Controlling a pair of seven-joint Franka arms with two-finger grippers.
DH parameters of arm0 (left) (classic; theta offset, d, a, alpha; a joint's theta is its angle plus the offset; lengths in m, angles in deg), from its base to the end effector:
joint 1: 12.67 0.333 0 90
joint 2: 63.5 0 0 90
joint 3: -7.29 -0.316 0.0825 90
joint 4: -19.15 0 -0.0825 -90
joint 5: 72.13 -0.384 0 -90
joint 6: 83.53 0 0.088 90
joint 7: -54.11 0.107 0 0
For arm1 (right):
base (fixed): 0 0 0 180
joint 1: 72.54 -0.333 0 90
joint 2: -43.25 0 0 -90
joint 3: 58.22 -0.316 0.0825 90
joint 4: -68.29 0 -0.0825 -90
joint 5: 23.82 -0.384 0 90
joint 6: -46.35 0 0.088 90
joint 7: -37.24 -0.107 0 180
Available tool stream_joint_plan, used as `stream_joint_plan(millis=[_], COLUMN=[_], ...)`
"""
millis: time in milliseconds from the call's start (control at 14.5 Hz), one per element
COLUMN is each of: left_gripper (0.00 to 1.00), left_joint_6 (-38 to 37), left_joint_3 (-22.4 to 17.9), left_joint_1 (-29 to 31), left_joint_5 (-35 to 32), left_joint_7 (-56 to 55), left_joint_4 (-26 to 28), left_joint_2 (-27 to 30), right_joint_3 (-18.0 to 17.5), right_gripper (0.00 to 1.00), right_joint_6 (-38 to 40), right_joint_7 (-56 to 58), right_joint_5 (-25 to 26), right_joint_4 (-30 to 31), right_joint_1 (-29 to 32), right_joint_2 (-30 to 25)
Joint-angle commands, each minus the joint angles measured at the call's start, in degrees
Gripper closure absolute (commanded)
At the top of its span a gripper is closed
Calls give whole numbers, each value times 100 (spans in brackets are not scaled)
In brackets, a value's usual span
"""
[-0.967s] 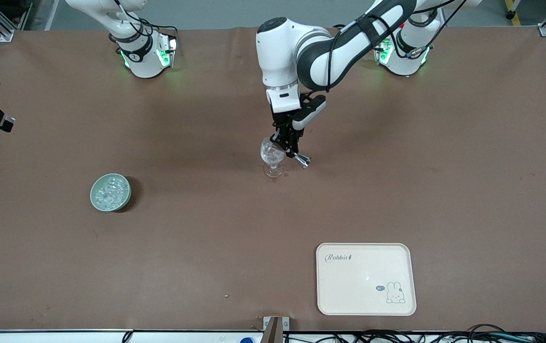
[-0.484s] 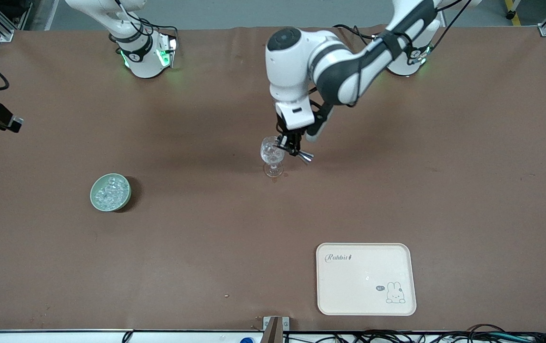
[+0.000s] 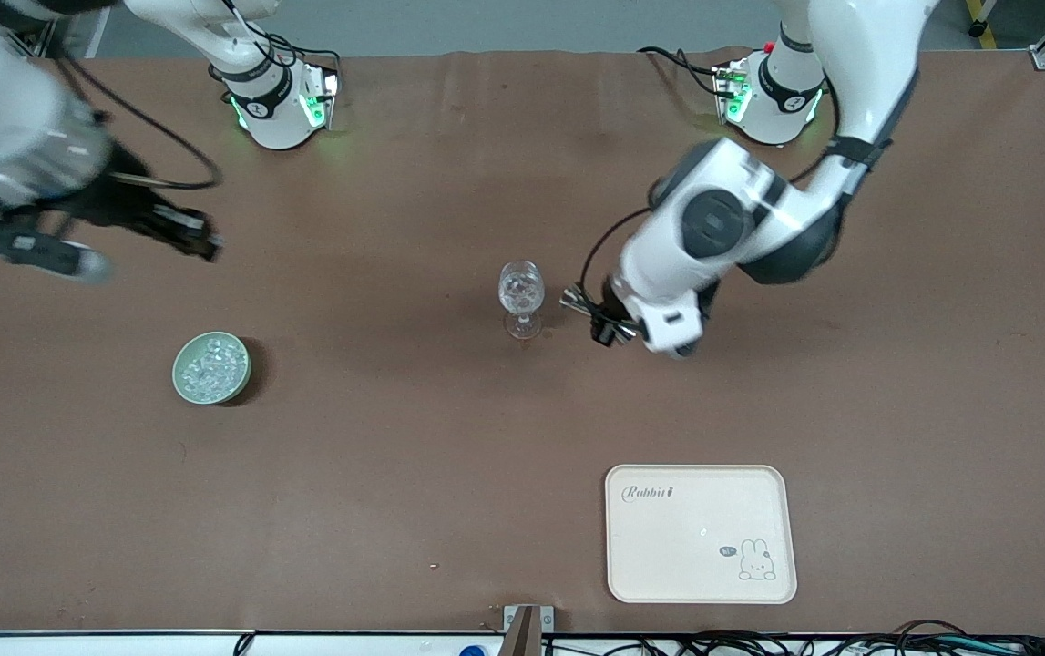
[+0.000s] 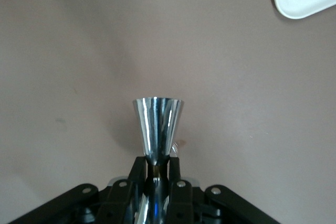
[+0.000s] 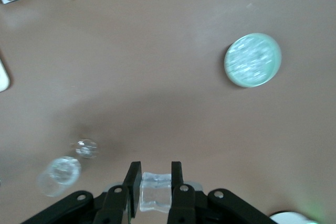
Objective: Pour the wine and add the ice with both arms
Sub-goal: 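Move the ice to the glass while the left gripper carries the jigger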
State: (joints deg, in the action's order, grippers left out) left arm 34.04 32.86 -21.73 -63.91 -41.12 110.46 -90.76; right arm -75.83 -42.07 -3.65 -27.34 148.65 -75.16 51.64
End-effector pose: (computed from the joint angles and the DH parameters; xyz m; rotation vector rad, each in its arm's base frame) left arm 0.5771 -0.3590 0.3851 2.4613 1.6294 -0.4251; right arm 0.5612 0.1985 0.6212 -2.9992 0.5488 0.0803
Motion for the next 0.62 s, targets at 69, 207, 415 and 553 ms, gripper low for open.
stream_joint_plan(millis=[69,207,415,553], left_gripper=[99,99,99,99], left_joint_6=[-85,-85,-50,46], left_joint_3=[-1121,-1666,-2213,-2493], left_joint_1=[-16,-16,36,45], left_joint_5=[2064,3033,4139,4853], left_joint_7=[1109,1410,1594,1892], left_joint_4=[-228,-447,-1009,-1185], left_joint_2=[-148,-315,-850,-1149], right_joint_3=[-567,-568,-577,-577], right_gripper=[100,100,99,99], right_joint_6=[-807,-1167,-1686,-1915], right_joint_7=[-1542,-2053,-2791,-3143], right_joint_5=[210,438,667,886], right_joint_4=[147,147,138,138], right_joint_1=[-439,-948,-1521,-1811], right_joint_2=[645,961,1418,1682])
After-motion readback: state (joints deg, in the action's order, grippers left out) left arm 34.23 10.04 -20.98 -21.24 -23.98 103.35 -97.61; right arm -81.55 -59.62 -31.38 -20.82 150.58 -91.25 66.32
